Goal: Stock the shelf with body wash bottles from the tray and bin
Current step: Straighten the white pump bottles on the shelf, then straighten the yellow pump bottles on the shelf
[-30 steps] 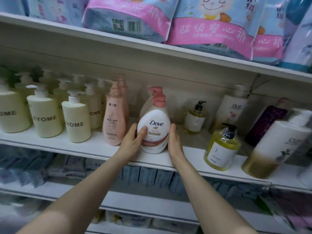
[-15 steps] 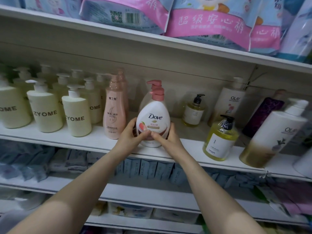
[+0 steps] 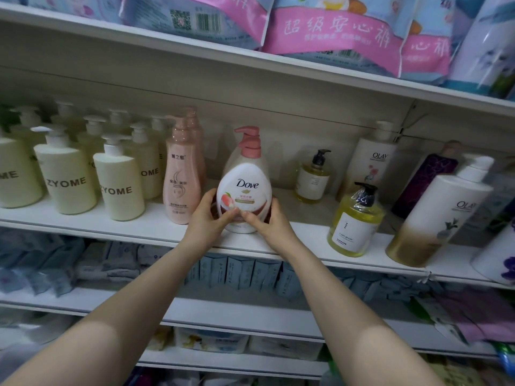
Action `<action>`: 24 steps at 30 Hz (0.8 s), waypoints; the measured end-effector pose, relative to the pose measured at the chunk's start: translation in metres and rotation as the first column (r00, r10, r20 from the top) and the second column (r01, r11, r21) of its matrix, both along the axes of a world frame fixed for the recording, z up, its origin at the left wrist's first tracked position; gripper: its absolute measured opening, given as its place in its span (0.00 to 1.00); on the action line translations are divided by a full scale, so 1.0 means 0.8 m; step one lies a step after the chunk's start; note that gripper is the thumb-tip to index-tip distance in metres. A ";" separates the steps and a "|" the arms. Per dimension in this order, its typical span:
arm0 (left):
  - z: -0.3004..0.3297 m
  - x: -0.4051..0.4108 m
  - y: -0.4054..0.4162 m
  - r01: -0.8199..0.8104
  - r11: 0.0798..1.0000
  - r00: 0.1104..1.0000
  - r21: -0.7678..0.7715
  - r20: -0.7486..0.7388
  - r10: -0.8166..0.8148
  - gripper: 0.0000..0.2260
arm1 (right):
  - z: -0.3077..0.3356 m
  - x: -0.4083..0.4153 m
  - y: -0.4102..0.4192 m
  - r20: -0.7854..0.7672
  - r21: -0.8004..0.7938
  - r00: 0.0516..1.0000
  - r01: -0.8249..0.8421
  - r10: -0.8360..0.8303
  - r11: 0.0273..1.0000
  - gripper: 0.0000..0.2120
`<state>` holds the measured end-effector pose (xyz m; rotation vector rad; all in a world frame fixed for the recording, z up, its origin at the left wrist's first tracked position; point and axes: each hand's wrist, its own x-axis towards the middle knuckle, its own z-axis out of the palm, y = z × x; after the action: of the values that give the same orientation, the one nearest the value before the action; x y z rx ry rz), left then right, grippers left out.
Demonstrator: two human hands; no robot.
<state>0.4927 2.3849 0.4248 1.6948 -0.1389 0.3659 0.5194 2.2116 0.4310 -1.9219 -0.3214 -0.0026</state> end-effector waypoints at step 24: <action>0.000 -0.016 -0.263 -0.016 0.897 0.966 0.442 0.239 -0.101 0.40 | -0.003 -0.072 -0.221 0.473 -0.138 0.800 0.480 -0.368 0.866 0.40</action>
<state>0.4798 2.1745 0.4251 2.0828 -0.4816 0.5514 0.4615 2.0346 0.4286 -2.2034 -0.1748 -0.7382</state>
